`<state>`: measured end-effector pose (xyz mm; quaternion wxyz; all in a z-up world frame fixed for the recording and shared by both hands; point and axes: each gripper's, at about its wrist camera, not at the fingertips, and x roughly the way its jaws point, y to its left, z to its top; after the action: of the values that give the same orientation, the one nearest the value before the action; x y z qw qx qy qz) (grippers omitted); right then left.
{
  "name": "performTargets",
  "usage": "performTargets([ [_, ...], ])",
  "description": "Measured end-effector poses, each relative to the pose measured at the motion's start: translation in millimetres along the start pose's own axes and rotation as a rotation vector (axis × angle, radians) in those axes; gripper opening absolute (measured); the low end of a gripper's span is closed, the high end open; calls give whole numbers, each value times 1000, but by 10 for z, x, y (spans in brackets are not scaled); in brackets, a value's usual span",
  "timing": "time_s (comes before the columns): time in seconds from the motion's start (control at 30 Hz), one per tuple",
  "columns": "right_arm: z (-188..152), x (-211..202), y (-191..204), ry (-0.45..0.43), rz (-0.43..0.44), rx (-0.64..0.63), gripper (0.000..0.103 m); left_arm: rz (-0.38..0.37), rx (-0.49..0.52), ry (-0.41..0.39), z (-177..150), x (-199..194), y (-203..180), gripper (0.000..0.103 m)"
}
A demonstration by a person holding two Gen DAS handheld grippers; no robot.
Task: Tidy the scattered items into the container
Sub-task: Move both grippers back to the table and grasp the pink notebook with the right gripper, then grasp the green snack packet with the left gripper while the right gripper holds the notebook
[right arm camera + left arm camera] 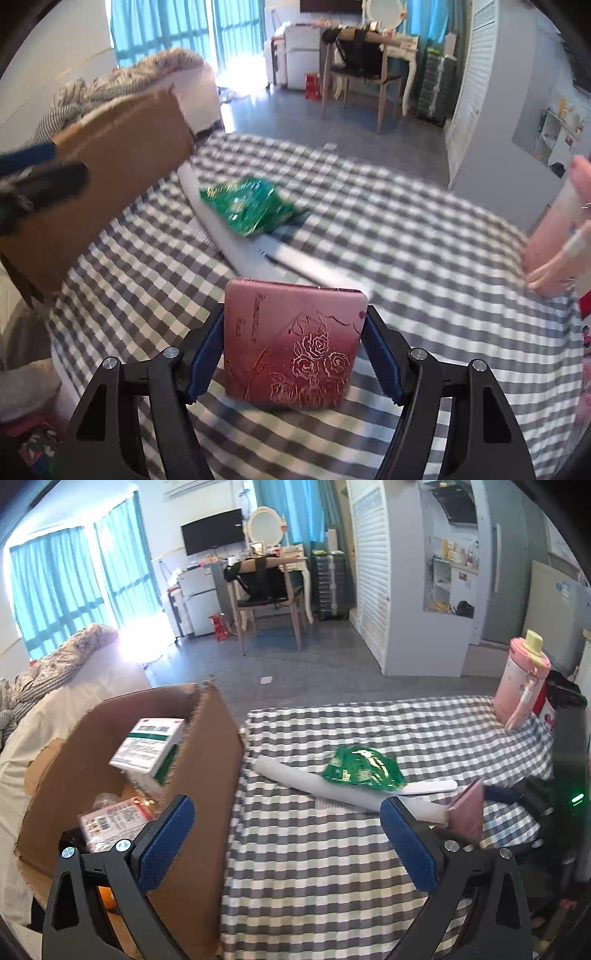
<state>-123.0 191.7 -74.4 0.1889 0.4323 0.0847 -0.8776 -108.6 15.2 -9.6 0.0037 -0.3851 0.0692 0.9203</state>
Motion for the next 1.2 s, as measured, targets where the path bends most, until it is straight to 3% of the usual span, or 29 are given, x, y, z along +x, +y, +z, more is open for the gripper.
performTargets([
  [0.2, -85, -136, -312, -10, -52, 52, 69, -60, 55, 25, 5, 320, -368, 103],
  [0.4, -202, -160, -479, 2, -35, 72, 66, -67, 62, 34, 97, 729, -590, 103],
  [0.47, -214, -143, -507, 8, -36, 75, 57, -63, 54, 55, 126, 872, -621, 103],
  [0.5, -217, -129, -536, 14, -30, 83, 46, -60, 51, 69, 137, 948, -638, 103],
  [0.83, -247, -69, -780, 32, 90, 157, 46, -67, 32, 162, 135, 1333, -654, 102],
  [0.87, -244, -73, -785, 33, 99, 161, 44, -74, 33, 165, 135, 1338, -651, 100],
  [0.93, -242, -102, -788, 26, 125, 172, 39, -68, 40, 167, 129, 1334, -637, 83],
  [1.1, -236, -162, -738, 7, 222, 180, 22, -77, 50, 162, 118, 1275, -605, 75],
  [1.2, -203, -149, -683, 2, 237, 186, 18, -95, 44, 142, 129, 1186, -574, 58],
])
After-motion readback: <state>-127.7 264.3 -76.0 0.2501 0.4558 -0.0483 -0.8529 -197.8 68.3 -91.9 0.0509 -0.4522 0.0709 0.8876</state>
